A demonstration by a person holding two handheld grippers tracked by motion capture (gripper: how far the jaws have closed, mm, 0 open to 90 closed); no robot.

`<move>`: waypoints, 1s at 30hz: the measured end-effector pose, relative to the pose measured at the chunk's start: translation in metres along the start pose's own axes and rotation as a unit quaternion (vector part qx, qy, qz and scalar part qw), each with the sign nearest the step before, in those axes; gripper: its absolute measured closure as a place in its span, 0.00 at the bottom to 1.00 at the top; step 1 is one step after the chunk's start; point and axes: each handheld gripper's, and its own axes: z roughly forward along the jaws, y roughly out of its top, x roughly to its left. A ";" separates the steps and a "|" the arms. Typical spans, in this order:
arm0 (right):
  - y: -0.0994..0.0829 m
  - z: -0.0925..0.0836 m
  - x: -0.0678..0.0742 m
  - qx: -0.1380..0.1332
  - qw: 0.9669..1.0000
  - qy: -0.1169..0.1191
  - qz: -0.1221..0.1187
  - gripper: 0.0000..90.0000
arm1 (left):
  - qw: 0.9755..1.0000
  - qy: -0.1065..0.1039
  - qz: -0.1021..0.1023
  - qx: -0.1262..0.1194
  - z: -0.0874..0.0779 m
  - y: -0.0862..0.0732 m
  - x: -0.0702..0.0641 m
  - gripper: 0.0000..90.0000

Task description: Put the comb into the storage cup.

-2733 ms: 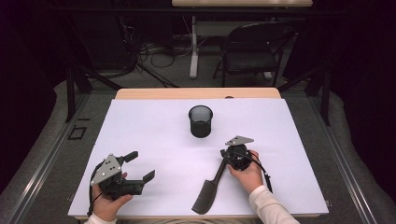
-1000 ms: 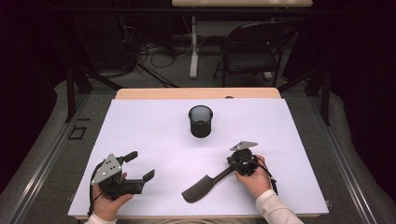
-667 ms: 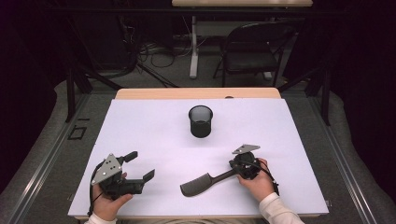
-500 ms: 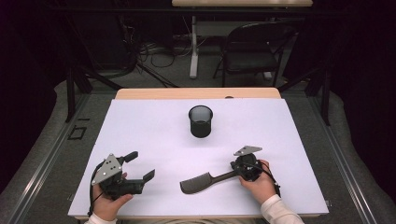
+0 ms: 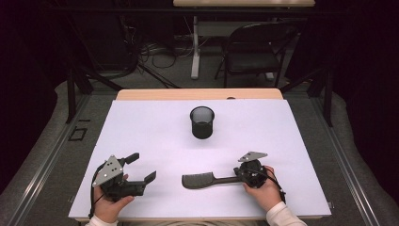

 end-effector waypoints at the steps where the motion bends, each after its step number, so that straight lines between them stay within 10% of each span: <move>1: -0.001 -0.001 0.000 0.000 1.000 0.000 -0.002 1.00 | 1.000 0.000 0.000 0.000 0.000 0.000 0.000 0.12; 30: -0.017 -0.019 0.010 -0.001 1.000 0.018 -0.004 1.00 | 1.000 0.000 0.000 -0.001 0.000 0.000 0.000 0.12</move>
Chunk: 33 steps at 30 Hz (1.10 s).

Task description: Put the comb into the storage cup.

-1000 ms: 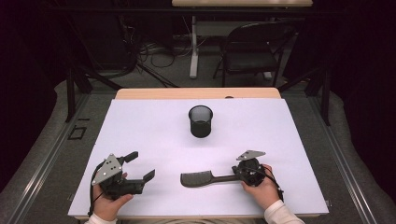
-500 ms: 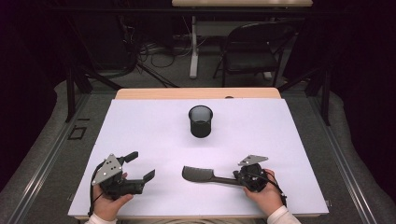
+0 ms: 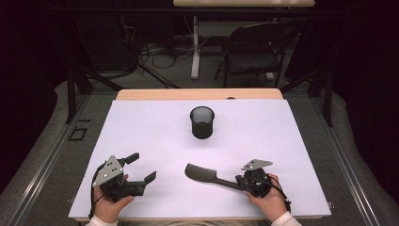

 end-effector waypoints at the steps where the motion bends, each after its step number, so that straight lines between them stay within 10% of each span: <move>1: 0.000 0.000 0.001 0.000 1.000 -0.001 -0.001 1.00 | 1.000 0.000 0.000 0.000 0.000 0.000 0.000 0.12; 33: 0.000 -0.004 0.003 -0.016 1.000 0.007 0.001 0.95 | 1.000 0.002 0.001 0.000 0.000 0.000 0.000 0.12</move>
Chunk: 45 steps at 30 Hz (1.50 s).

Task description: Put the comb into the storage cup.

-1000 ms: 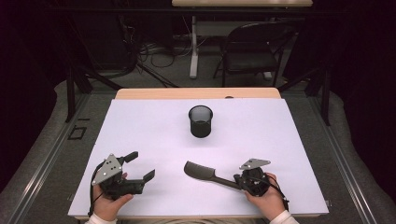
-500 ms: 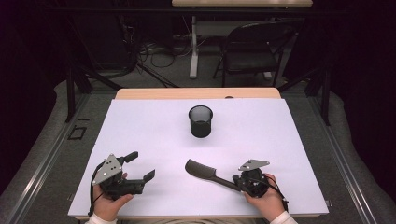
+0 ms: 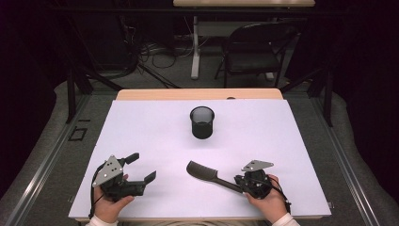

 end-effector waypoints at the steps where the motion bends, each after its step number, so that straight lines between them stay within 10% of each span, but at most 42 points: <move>1: 0.000 -0.001 0.000 0.000 1.000 0.000 0.001 0.94 | 1.000 0.000 0.000 0.000 0.000 0.000 0.000 0.12; 45: 0.016 -0.013 -0.003 -0.042 0.998 0.036 -0.020 0.31 | 1.000 -0.001 -0.002 0.002 0.001 -0.001 0.000 0.12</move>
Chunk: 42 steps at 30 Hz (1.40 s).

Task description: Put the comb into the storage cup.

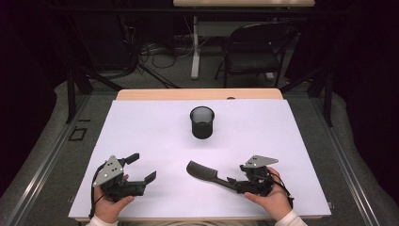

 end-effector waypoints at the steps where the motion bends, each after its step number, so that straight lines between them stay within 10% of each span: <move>1: 0.001 0.000 0.000 0.004 1.000 0.000 -0.002 0.29 | 1.000 0.000 0.000 0.000 0.000 0.000 0.000 0.12; 42: 0.049 0.013 0.006 0.116 0.991 0.026 -0.066 0.08 | 1.000 -0.003 -0.007 0.001 0.001 0.000 0.001 0.12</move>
